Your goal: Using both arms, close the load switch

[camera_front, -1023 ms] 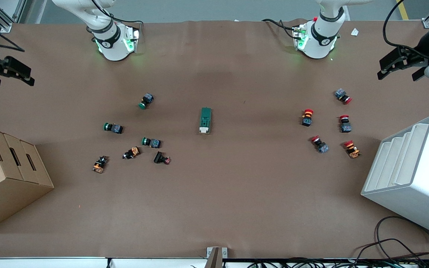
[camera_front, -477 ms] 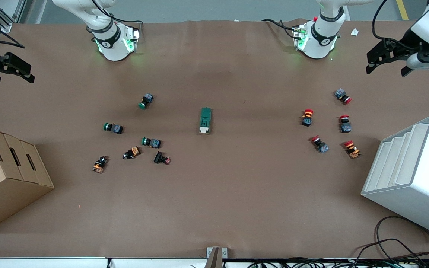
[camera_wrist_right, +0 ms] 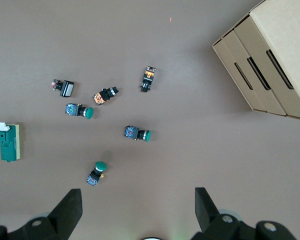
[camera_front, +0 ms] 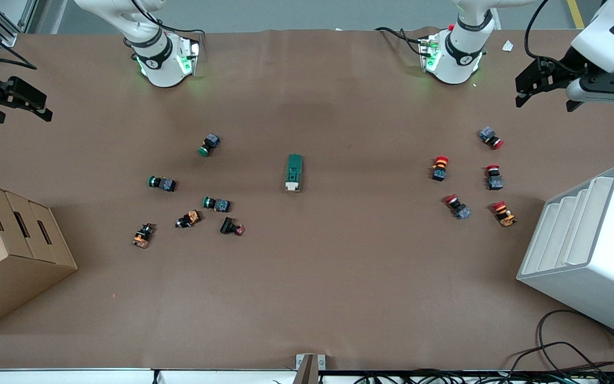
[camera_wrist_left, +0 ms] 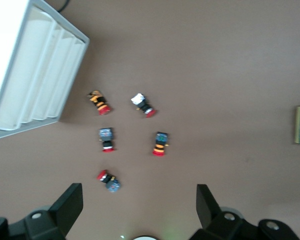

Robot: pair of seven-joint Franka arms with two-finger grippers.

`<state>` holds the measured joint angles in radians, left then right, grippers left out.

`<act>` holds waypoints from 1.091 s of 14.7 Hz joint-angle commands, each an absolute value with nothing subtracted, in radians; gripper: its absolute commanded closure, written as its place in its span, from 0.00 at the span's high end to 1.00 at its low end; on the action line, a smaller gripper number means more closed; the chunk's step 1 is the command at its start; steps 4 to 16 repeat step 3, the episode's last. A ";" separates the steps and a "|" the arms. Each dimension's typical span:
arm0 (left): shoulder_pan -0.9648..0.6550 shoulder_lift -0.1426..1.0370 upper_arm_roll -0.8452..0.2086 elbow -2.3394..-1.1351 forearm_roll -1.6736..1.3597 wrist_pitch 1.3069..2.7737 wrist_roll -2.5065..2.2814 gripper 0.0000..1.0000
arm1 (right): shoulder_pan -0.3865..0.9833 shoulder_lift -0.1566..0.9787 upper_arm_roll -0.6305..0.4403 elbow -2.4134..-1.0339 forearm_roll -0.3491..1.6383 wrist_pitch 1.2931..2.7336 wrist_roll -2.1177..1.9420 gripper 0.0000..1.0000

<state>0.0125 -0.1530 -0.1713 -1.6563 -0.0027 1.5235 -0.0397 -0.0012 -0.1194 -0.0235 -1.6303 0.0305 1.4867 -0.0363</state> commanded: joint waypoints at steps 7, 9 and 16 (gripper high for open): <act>0.012 -0.127 -0.176 -1.626 0.022 1.525 -0.046 1.00 | 0.002 -0.137 -0.021 -1.654 0.034 1.486 -0.110 1.00; 0.012 -0.127 -0.176 -1.626 0.022 1.525 -0.046 1.00 | 0.002 -0.137 -0.021 -1.654 0.034 1.486 -0.110 1.00; 0.012 -0.127 -0.176 -1.626 0.022 1.525 -0.046 1.00 | 0.002 -0.137 -0.021 -1.654 0.034 1.486 -0.110 1.00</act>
